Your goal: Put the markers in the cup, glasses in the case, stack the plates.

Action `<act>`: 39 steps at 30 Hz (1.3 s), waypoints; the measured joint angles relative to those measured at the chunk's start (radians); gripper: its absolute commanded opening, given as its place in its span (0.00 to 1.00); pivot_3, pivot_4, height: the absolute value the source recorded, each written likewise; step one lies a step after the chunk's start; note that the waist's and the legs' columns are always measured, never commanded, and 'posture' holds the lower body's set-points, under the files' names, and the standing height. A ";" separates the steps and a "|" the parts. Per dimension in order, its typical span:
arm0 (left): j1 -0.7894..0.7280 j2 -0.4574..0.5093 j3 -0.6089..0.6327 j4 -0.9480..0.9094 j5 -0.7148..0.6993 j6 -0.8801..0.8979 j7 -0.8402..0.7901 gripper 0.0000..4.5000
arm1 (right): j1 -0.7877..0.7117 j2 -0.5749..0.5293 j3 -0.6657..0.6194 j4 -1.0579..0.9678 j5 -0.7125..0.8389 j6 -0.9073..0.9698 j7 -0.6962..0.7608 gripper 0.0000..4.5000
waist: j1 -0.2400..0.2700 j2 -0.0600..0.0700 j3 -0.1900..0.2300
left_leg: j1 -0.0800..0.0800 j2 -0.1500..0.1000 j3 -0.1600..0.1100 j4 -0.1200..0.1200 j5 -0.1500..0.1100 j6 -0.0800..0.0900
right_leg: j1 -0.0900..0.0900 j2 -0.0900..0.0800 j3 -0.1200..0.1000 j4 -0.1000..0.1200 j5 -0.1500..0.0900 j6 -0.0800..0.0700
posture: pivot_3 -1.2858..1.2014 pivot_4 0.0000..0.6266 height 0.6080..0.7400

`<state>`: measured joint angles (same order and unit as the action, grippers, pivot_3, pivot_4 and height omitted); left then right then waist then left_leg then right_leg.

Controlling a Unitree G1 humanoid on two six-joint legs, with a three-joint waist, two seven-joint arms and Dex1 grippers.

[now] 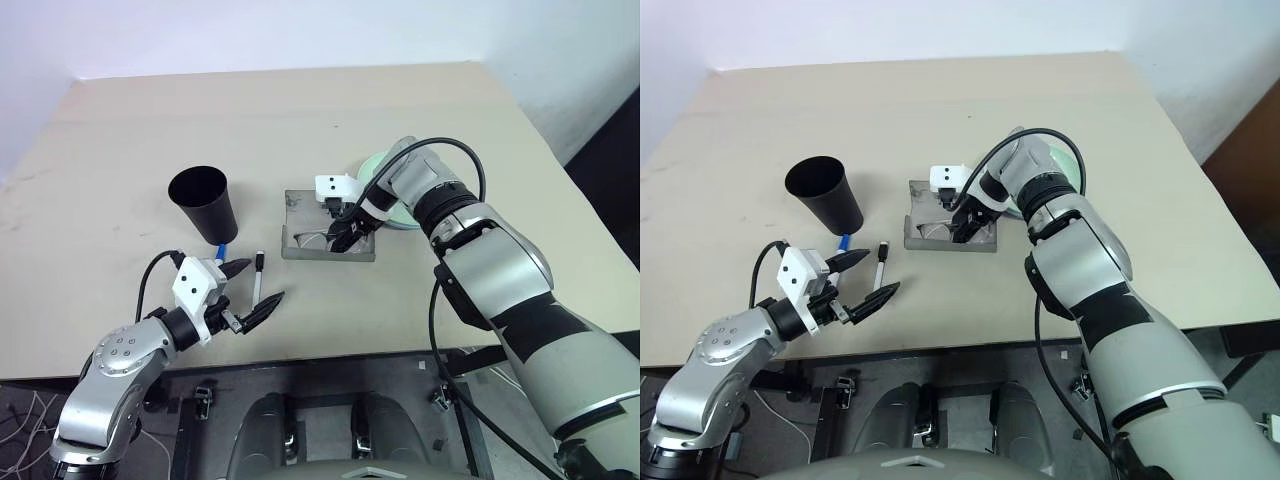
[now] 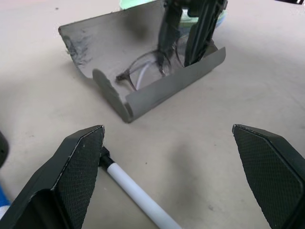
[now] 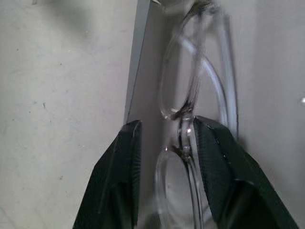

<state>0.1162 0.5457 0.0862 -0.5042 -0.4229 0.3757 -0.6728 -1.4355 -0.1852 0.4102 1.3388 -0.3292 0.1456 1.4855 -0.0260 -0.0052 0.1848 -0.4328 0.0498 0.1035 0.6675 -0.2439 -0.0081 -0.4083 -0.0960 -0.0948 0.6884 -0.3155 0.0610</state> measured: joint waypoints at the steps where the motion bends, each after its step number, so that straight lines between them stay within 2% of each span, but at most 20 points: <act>1: 0.000 0.000 -0.002 0.000 0.000 0.000 0.000 1.00 | 0.000 0.000 -0.003 0.000 -0.001 0.003 -0.002 0.39 | -0.002 0.000 0.000 | 0.000 0.000 0.000 0.000 0.000 0.000 | 0.000 0.000 0.000 0.000 0.000 0.000 | 0.52 0.24 0.70; 19: -0.053 -0.002 -0.036 0.043 0.000 -0.009 -0.023 1.00 | -0.049 -0.012 -0.090 0.003 0.017 0.098 0.042 0.39 | -0.018 0.000 0.000 | -0.001 0.000 0.000 0.000 0.000 0.000 | -0.001 0.000 0.000 0.000 0.000 0.000 | 0.52 0.24 0.70; 24: -0.070 -0.002 -0.044 0.057 0.000 -0.009 -0.028 1.00 | -0.082 -0.033 -0.178 0.002 0.076 0.130 -0.022 0.39 | -0.017 0.000 0.000 | -0.001 0.000 0.000 0.000 0.000 0.000 | -0.001 0.000 0.000 0.000 0.000 0.000 | 0.52 0.24 0.70; 29: -0.082 -0.002 -0.044 0.058 -0.001 -0.009 -0.033 1.00 | -0.106 -0.074 -0.312 -0.002 0.170 0.133 -0.153 0.02 | -0.017 0.000 0.000 | -0.001 0.000 0.000 0.000 0.000 0.000 | -0.001 -0.001 0.000 0.000 0.000 0.000 | 0.52 0.24 0.70; 34: -0.082 0.003 -0.043 0.059 -0.003 -0.008 -0.041 1.00 | -0.089 -0.110 -0.376 -0.001 0.205 0.140 -0.294 0.01 | -0.018 0.000 0.000 | -0.001 0.000 0.000 0.000 0.001 0.000 | -0.001 -0.001 0.000 0.000 0.000 0.000 | 0.52 0.24 0.70; 39: -0.110 0.021 -0.039 0.059 -0.006 0.016 -0.043 1.00 | -0.045 -0.106 -0.388 0.000 0.215 0.140 -0.415 0.01 | -0.018 0.000 0.000 | -0.001 0.000 0.000 0.000 0.001 0.000 | -0.001 0.000 0.000 0.000 0.000 0.000 | 0.52 0.24 0.70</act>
<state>0.0059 0.5663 0.0475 -0.4457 -0.4293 0.3915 -0.7160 -1.4802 -0.2912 0.0221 1.3388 -0.1144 0.2856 1.0706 -0.0442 -0.0048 0.1852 -0.4340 0.0496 0.1040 0.6671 -0.2432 -0.0076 -0.4093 -0.0962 -0.0947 0.6886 -0.3154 0.0608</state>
